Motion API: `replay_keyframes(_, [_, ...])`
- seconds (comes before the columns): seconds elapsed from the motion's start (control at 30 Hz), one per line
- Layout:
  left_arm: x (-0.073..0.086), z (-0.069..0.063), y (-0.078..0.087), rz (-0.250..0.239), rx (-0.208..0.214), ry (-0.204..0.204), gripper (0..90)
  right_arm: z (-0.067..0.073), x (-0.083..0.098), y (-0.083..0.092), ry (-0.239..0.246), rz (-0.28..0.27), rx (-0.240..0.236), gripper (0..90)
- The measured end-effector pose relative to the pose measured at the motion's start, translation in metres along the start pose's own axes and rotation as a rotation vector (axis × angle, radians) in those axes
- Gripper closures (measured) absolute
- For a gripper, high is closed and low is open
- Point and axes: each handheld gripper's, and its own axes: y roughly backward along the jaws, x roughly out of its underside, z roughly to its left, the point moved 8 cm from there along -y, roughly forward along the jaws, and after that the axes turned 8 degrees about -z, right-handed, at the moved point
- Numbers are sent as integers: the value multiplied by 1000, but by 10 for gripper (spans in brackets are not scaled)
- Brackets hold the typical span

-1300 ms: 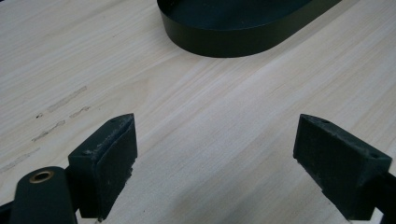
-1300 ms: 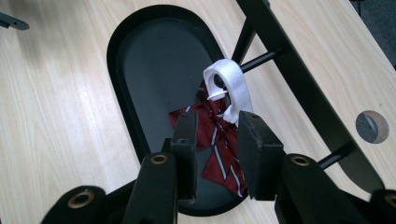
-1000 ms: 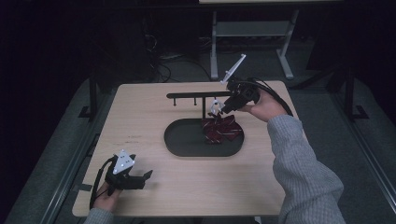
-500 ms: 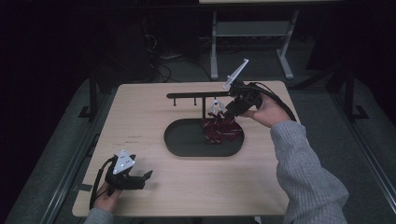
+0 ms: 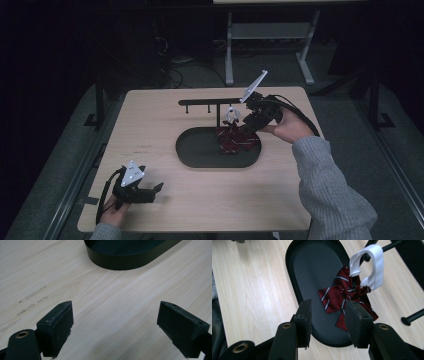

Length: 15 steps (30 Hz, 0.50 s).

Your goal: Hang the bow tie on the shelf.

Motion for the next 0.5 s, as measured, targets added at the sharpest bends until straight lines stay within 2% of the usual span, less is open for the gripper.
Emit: replay_keyframes(0.5, [0, 1, 0, 3, -2, -2, 133, 10, 22, -6, -21, -5, -23, 545])
